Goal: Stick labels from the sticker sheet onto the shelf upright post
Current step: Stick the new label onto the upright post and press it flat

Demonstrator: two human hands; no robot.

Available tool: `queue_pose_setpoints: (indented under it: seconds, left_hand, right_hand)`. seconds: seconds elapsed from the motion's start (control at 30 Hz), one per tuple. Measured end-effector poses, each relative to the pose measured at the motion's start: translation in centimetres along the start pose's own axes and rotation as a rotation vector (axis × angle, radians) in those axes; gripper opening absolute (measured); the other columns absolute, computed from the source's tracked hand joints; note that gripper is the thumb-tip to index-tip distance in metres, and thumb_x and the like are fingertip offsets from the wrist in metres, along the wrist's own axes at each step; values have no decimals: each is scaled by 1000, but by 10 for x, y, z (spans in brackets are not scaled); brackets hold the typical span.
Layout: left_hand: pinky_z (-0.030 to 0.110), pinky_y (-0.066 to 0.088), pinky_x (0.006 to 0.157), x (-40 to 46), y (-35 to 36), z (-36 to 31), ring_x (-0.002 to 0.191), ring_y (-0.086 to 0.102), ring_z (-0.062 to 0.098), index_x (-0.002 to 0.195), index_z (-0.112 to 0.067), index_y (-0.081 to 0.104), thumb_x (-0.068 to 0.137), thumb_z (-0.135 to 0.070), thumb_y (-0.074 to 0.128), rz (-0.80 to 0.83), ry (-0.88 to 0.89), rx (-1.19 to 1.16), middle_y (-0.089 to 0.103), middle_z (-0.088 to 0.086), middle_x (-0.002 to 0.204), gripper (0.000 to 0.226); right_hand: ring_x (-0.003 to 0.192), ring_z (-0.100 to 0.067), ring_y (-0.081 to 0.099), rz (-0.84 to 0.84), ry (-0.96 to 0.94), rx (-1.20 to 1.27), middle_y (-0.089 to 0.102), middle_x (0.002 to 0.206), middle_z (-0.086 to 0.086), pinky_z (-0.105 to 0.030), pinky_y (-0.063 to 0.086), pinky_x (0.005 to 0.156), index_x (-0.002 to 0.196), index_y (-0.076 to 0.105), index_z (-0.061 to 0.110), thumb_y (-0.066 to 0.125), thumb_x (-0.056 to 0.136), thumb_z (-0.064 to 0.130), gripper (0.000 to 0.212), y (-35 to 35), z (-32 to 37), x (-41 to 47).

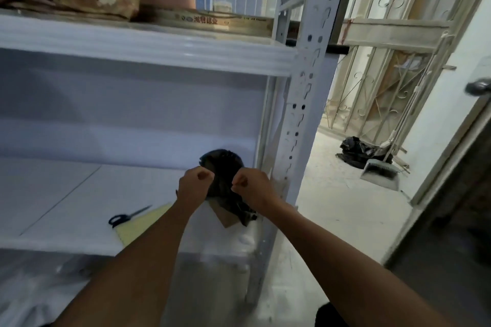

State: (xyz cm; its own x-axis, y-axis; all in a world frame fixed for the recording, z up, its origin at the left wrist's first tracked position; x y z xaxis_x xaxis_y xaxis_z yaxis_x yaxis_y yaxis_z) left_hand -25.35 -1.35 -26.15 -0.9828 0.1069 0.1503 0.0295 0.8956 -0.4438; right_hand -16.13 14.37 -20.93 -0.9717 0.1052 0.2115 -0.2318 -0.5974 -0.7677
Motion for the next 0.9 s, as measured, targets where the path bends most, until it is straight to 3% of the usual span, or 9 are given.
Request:
queue_pose_setpoints:
  seconds: [0.23,0.33,0.43,0.5,0.57,0.63,0.7,0.8,0.9]
  left_hand:
    - [30,52,70,-43,66,75,75,62,18,74,-22,68,88,-11,70,224,-104,87,65,-2,74,18]
    - [27,48,70,-40,93,98,81,63,18,90,-12,74,89,-13,70,307,-131,123,72,6,88,4]
    - [25,46,73,-34,116,120,91,68,23,99,-9,76,90,-14,70,354,-133,164,74,9,99,12]
    - [23,45,76,-29,128,135,96,68,24,102,-14,76,90,-17,69,378,-143,203,74,7,103,15]
    - [22,44,77,-26,141,148,94,66,21,102,-15,76,91,-18,66,400,-144,238,73,4,103,15]
    - [21,43,78,-24,151,154,94,65,19,101,-15,77,92,-16,63,431,-110,287,73,4,107,17]
    - [21,45,82,-23,159,158,102,67,22,105,-13,77,93,-14,61,441,-73,321,74,5,113,20]
    - [23,46,87,-22,164,164,106,67,23,110,-10,76,93,-13,63,448,-76,337,73,6,115,22]
    - [16,38,80,-22,165,162,108,66,23,112,-10,73,93,-15,65,465,-48,340,71,5,120,21]
  right_hand:
    - [104,-29,65,300,234,-262,67,116,-14,-32,53,87,115,67,3,53,95,5,24,98,-94,-35]
    - [116,-33,60,359,274,-305,60,127,-21,-34,49,97,125,55,-4,46,98,1,29,137,-129,-42]
    - [121,-31,57,330,270,-359,56,131,-21,-31,43,102,126,54,-3,39,103,5,29,167,-148,-38]
    - [110,-28,62,268,258,-413,61,121,-18,-26,49,88,118,60,0,47,100,5,23,182,-154,-32]
    - [80,-28,68,179,279,-442,66,91,-16,-20,48,58,90,69,2,73,81,2,10,192,-163,-25]
    - [48,-23,58,208,295,-474,58,57,-11,-18,42,41,56,63,7,91,45,-1,31,216,-182,-17]
    - [44,-22,54,125,302,-513,53,49,-8,-22,41,38,47,58,11,93,35,-1,38,216,-183,-9]
    - [81,-26,65,176,322,-578,67,86,-14,-31,52,64,85,69,6,70,82,0,7,199,-163,-14]
    - [107,-24,62,108,268,-550,65,115,-10,-32,49,86,113,64,9,41,102,4,26,194,-164,-12]
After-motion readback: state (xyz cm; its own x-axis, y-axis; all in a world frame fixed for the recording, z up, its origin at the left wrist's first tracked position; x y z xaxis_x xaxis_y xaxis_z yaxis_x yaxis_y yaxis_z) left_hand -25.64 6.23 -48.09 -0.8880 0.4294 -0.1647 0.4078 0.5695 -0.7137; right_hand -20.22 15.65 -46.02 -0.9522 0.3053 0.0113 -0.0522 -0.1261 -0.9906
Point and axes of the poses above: each hand's wrist, its own x-axis towards the middle knuckle, its own y-axis out of the palm, z = x × y, the point moved 8 cm from there along x, towards the middle knuckle
